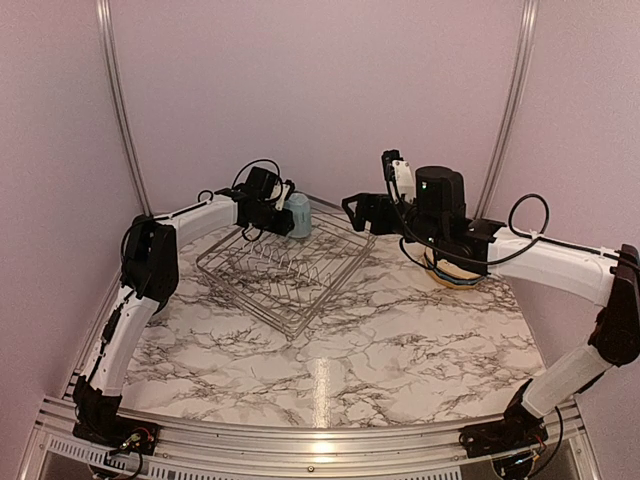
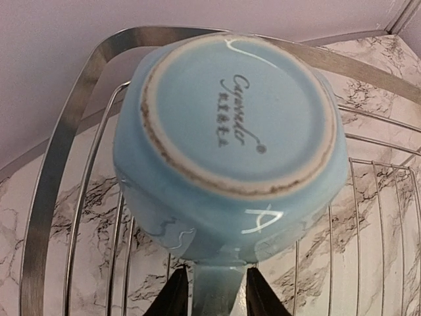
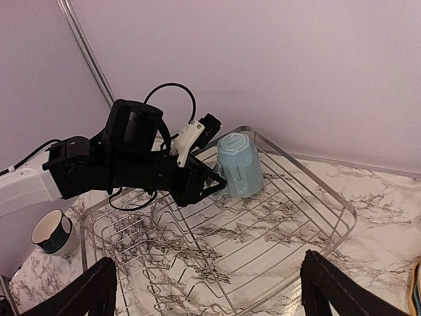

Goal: Unload the mixed dishes from the dish rack
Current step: Grab the cup from the dish rack.

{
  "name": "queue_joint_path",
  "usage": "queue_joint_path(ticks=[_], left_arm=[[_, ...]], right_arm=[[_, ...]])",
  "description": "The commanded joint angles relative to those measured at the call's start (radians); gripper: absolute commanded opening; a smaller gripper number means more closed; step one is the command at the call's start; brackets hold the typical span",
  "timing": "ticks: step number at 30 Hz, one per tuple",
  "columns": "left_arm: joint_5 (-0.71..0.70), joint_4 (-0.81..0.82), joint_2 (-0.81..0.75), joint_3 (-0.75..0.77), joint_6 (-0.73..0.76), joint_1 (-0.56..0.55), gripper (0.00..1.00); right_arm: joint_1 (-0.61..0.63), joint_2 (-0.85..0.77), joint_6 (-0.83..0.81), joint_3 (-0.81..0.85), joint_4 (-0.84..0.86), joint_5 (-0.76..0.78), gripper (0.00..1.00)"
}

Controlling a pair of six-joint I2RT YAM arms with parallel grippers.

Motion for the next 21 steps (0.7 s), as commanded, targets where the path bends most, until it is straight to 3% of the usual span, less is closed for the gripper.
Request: queue_joint_path(ticks=[1, 4, 6, 9, 21], left_arm=[[0.011, 0.038, -0.012, -0.019, -0.011, -0.013, 0.29], [-0.018, 0.043, -0.005, -0.023, -0.014, -0.019, 0.33], [-0.023, 0.041, 0.001, -0.023, -0.015, -0.021, 0.43], [-0.024, 0.042, 0.008, -0.024, -0.014, -0.023, 0.45], [-0.045, 0.03, -0.004, -0.012, 0.042, -0.045, 0.2]], right_arm=[[0.004, -0.015, -0.006, 0.012, -0.002, 0.01, 0.94], [0.004, -0.019, -0.007, 0.012, -0.002, 0.009, 0.94], [0.003, -0.022, -0.007, 0.011, -0.004, 0.008, 0.94], [0.004, -0.033, -0.006, 0.003, -0.007, 0.014, 0.94], [0.004, -0.075, -0.008, -0.025, -0.002, 0.026, 0.94]])
